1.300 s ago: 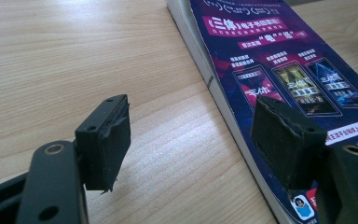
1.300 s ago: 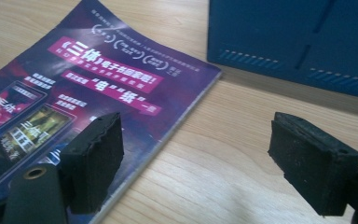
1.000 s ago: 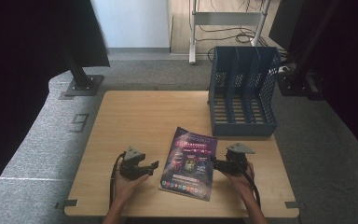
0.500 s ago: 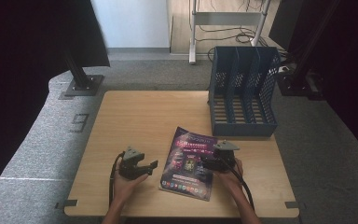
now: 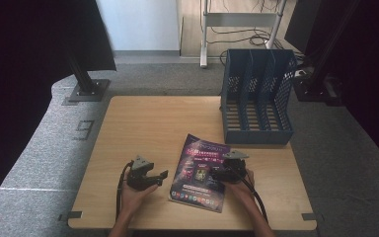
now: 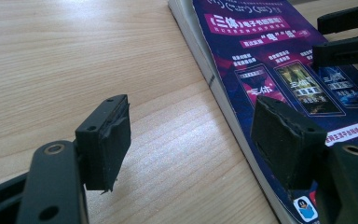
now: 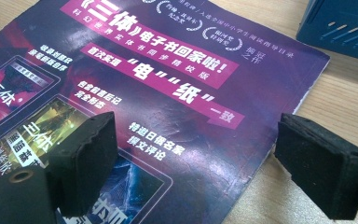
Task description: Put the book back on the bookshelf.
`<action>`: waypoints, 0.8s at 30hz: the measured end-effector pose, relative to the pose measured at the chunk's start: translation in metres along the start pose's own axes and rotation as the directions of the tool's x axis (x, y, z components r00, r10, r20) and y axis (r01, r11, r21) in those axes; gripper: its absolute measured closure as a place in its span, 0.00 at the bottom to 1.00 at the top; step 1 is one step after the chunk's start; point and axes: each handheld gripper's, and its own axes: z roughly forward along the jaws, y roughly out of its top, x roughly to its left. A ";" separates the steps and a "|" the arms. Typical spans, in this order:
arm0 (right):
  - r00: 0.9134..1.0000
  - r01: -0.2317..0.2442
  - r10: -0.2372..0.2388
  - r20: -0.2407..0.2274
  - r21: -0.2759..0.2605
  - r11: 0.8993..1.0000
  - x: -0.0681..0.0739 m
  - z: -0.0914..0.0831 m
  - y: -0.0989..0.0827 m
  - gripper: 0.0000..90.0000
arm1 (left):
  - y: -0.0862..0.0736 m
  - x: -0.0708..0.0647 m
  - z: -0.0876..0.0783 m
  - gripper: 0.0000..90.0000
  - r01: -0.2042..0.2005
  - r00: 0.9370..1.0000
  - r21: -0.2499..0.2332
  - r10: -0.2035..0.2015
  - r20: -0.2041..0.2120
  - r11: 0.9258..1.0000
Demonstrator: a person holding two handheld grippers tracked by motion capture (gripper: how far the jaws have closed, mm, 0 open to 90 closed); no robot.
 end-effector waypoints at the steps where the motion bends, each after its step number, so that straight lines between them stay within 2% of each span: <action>1: 1.000 0.000 0.000 -0.001 0.001 1.000 0.000 0.000 0.000 0.14 | 0.000 0.000 0.000 0.32 -0.002 1.000 0.002 0.002 0.001 1.000; 12: 0.999 0.031 -0.031 -0.018 0.000 1.000 0.004 0.003 0.002 0.15 | 0.000 -0.005 0.003 0.32 -0.010 1.000 0.007 0.010 0.001 1.000; 18: 0.999 0.039 -0.039 -0.023 -0.001 0.999 0.005 0.003 0.002 0.15 | 0.004 -0.010 0.003 0.31 0.007 1.000 -0.027 -0.006 0.015 1.000; 21: 0.999 0.035 -0.035 -0.023 -0.001 0.999 0.006 0.003 0.002 0.15 | 0.007 -0.013 0.006 0.30 0.008 1.000 -0.030 -0.007 0.015 1.000; 24: 0.999 0.035 -0.035 -0.024 -0.001 0.999 0.006 0.003 0.001 0.15 | 0.014 -0.020 0.017 0.30 -0.009 1.000 -0.008 0.010 0.015 1.000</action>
